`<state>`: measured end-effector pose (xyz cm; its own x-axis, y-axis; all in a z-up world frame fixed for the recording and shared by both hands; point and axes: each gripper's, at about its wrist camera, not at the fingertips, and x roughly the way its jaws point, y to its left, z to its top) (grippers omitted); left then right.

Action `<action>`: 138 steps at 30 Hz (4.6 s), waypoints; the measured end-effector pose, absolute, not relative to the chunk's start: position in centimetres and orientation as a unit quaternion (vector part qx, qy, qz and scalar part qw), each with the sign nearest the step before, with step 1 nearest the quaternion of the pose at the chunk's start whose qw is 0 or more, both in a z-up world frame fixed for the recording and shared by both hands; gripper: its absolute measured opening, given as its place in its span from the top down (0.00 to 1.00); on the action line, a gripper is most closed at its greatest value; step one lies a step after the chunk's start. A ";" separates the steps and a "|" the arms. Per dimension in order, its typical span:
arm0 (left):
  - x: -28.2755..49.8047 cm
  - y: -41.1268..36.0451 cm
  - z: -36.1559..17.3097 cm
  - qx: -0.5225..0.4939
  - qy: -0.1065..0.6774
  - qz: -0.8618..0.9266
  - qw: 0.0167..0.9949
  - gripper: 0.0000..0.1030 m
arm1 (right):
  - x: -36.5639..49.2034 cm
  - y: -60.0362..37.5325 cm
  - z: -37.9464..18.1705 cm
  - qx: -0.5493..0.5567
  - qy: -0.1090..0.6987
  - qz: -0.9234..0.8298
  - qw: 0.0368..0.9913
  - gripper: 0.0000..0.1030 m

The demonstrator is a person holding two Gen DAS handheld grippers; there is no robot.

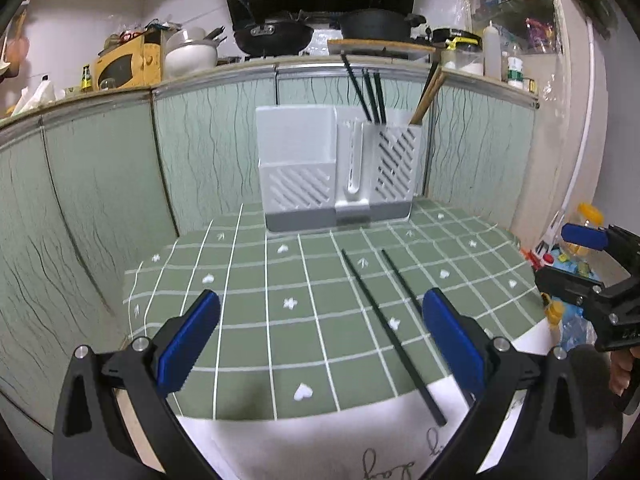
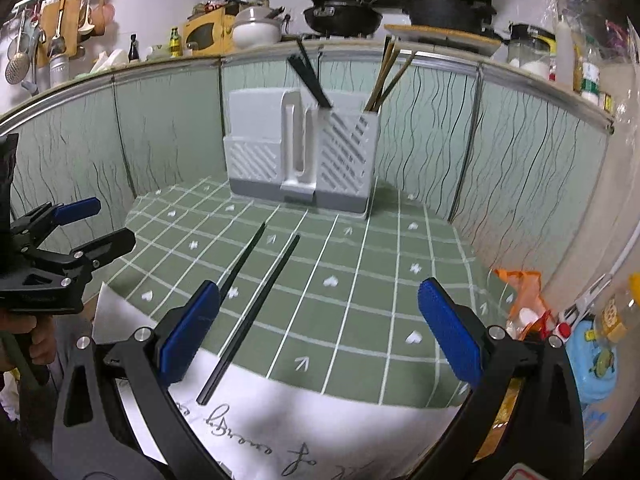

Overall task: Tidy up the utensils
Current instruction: 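Pull both open tools back and lower them to the last two black chopsticks, then close the right tool on a black chopstick while the left tool grasps the other one, then lift both black chopsticks upright and carry them over the white holder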

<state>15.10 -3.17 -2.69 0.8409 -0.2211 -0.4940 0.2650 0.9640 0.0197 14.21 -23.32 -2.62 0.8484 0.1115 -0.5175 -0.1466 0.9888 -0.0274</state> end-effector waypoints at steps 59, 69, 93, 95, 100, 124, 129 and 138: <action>15.2 -8.5 -9.9 0.080 0.346 -0.158 0.921 0.32 | 17.0 -22.5 -11.4 -0.002 0.377 0.048 0.925 0.94; 16.2 -10.2 -10.5 0.092 0.355 -0.163 0.916 0.87 | 16.9 -22.8 -11.5 -0.003 0.376 0.040 0.926 0.94; 15.4 -6.8 -7.0 0.051 0.326 -0.177 0.927 0.92 | 15.1 -24.4 -8.1 0.026 0.341 0.058 0.938 0.94; 15.3 -6.2 -6.1 0.043 0.319 -0.177 0.930 0.92 | 14.8 -24.6 -7.3 0.029 0.334 0.060 0.940 0.94; 15.3 -5.3 -4.0 0.031 0.301 -0.177 0.936 0.92 | 14.0 -25.0 -4.8 0.034 0.306 0.063 0.949 0.94; 14.6 -3.4 3.7 0.005 0.235 -0.188 0.954 0.92 | 13.0 -24.9 2.3 0.043 0.234 0.087 0.967 0.94; 14.7 -3.4 4.0 0.004 0.236 -0.192 0.953 0.92 | 12.9 -24.8 2.8 0.039 0.232 0.091 0.968 0.94; 15.9 -3.7 4.4 0.006 0.255 -0.205 0.945 0.93 | 12.7 -24.8 4.3 0.033 0.223 0.093 0.970 0.94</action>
